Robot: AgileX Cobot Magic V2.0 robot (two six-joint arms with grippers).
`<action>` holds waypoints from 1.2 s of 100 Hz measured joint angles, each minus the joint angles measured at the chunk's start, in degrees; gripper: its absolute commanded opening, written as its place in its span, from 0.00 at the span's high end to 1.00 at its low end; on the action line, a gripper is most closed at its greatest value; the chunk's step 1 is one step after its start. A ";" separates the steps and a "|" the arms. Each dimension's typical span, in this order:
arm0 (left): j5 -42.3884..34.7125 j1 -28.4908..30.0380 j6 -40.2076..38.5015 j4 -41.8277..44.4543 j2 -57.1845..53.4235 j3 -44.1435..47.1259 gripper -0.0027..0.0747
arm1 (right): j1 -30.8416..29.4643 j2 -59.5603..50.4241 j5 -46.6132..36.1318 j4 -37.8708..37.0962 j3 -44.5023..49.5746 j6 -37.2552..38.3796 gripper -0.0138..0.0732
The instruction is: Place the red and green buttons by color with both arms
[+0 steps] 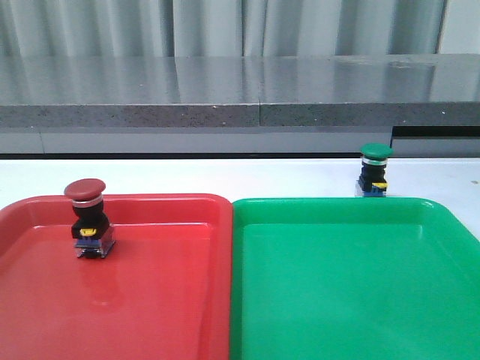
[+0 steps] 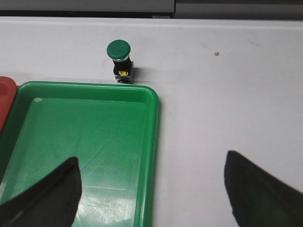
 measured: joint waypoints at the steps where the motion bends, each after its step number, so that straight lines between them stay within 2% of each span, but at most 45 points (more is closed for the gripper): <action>1: 0.00 0.00 0.00 0.00 0.00 0.00 0.99 | 0.00 0.06 0.00 0.14 -0.11 0.00 0.13; 26: 0.00 0.00 0.00 0.00 0.00 0.00 0.99 | 0.00 8.86 -1.36 1.50 -3.18 -0.34 0.13; 59: -0.03 0.00 0.00 0.00 0.00 0.00 0.99 | 5.39 29.57 -5.68 2.76 -13.61 -1.65 0.13; 90: -0.12 0.00 0.00 0.00 0.00 0.00 0.99 | 5.49 48.64 -6.51 2.95 -25.14 -1.76 0.13; 120: -0.12 0.00 0.00 0.00 0.00 0.00 0.99 | 5.64 59.50 -6.71 2.93 -32.07 -1.76 0.13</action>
